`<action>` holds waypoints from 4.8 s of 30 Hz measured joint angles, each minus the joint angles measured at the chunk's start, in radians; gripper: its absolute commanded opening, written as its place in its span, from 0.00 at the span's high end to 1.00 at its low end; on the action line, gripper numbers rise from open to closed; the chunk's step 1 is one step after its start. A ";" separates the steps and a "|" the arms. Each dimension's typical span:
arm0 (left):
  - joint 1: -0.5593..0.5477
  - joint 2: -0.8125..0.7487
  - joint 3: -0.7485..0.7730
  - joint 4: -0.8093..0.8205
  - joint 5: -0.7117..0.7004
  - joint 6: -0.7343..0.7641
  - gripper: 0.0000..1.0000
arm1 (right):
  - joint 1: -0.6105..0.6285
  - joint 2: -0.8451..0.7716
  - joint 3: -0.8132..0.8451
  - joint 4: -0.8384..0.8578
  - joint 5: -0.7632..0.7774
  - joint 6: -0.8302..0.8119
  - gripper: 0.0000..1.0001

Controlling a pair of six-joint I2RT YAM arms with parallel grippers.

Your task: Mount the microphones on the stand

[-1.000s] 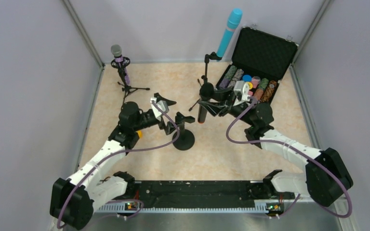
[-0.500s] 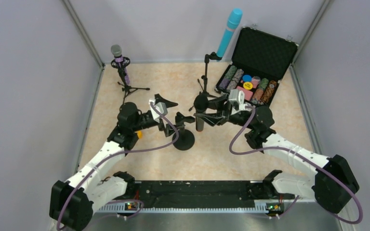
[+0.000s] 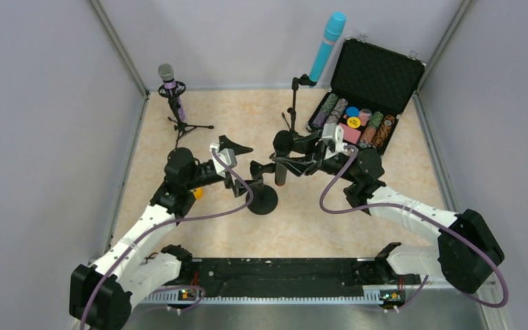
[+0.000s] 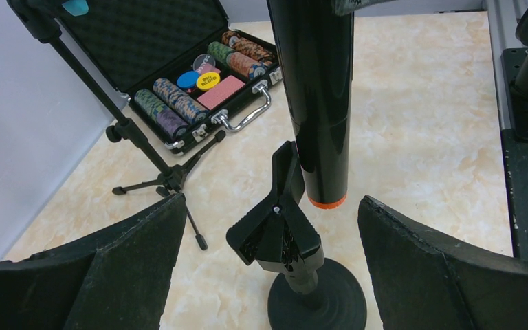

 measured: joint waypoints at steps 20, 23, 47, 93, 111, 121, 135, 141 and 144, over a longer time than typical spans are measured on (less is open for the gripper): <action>0.000 0.058 0.000 0.006 0.012 -0.014 0.01 | -0.089 -0.067 -0.036 -0.046 0.070 -0.052 1.00; 0.000 0.066 0.000 0.031 0.019 -0.025 0.01 | -0.105 -0.041 -0.028 -0.043 0.048 -0.039 1.00; 0.001 0.153 -0.006 0.109 0.061 -0.027 1.00 | -0.105 0.085 0.058 0.042 -0.035 0.042 1.00; 0.003 0.093 -0.001 0.048 0.046 -0.023 0.10 | 0.058 0.076 -0.142 0.339 0.403 -0.053 1.00; -0.001 0.093 0.017 0.089 -0.018 -0.143 0.01 | 0.058 -0.003 -0.185 0.249 0.430 -0.079 1.00; -0.019 0.051 -0.061 0.190 -0.117 -0.203 0.01 | 0.037 0.020 -0.169 0.236 0.426 -0.072 1.00; -0.049 0.125 -0.069 0.267 -0.195 -0.245 0.01 | -0.052 0.225 0.016 0.269 0.375 0.013 1.00; -0.096 0.125 -0.081 0.267 -0.261 -0.228 0.28 | -0.053 0.270 0.070 0.282 0.371 0.024 1.00; -0.098 0.125 -0.089 0.260 -0.280 -0.221 1.00 | -0.053 0.290 0.094 0.282 0.364 0.024 1.00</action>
